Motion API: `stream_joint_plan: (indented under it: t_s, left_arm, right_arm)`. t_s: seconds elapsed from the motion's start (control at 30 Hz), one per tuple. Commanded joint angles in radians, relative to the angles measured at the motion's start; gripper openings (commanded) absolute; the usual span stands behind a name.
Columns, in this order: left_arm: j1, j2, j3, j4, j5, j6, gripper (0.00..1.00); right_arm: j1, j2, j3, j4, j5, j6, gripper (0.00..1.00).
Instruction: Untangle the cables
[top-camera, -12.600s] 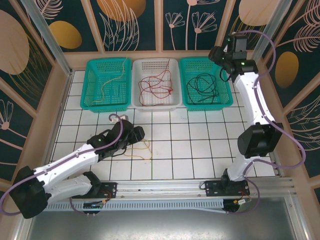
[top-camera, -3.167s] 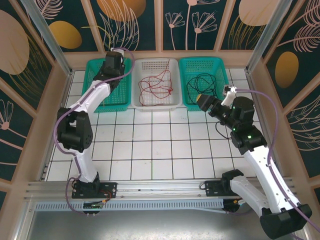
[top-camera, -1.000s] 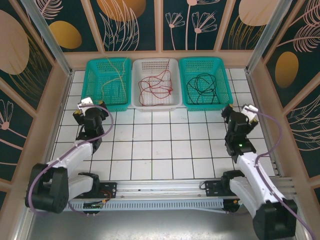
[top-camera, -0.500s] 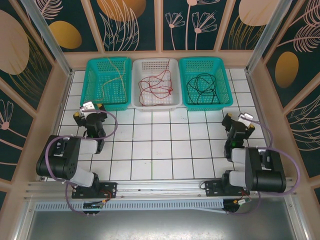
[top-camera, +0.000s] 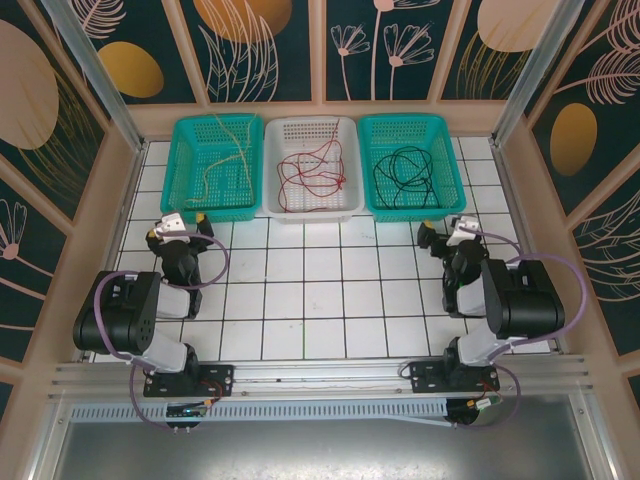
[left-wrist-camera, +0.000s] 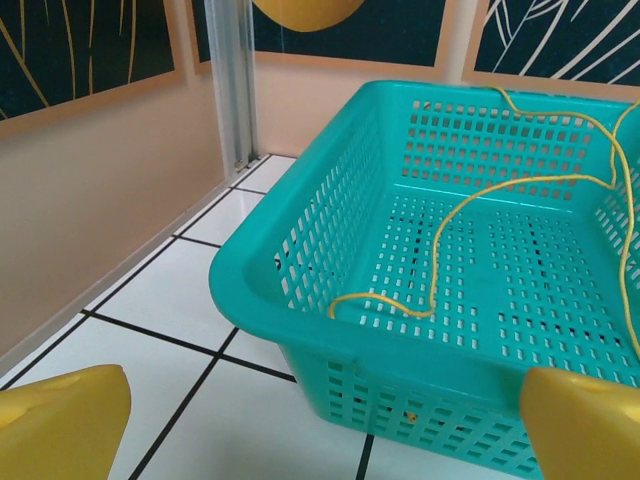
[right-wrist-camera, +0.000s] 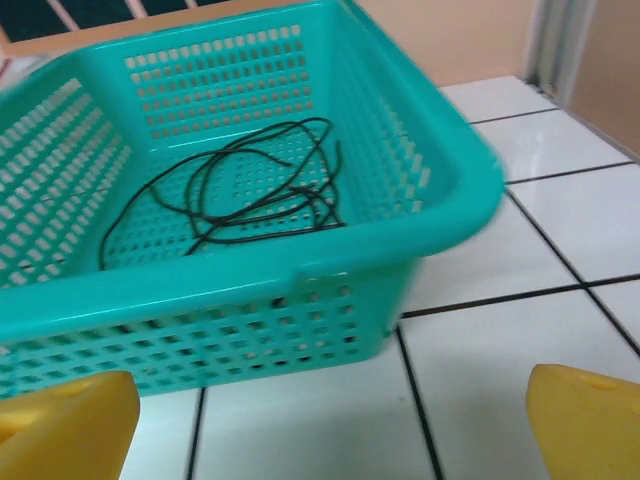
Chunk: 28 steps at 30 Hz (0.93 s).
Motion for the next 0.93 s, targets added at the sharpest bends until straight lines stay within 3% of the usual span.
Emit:
stream_joint_plan:
  t_s: [0.0, 0.17, 0.9]
  left_arm:
    - [0.006, 0.001, 0.002, 0.053, 0.02, -0.017, 0.99]
    - [0.005, -0.003, 0.001, 0.05, 0.015, -0.013, 0.99]
    - [0.005, -0.004, 0.007, 0.041, 0.041, -0.004, 0.99]
  right_arm:
    - [-0.008, -0.006, 0.028, 0.076, 0.02, 0.008, 0.99]
    - [0.022, -0.005, 0.033, 0.069, 0.079, -0.013, 0.99]
    - [0.008, -0.006, 0.041, 0.056, 0.028, -0.017, 0.99]
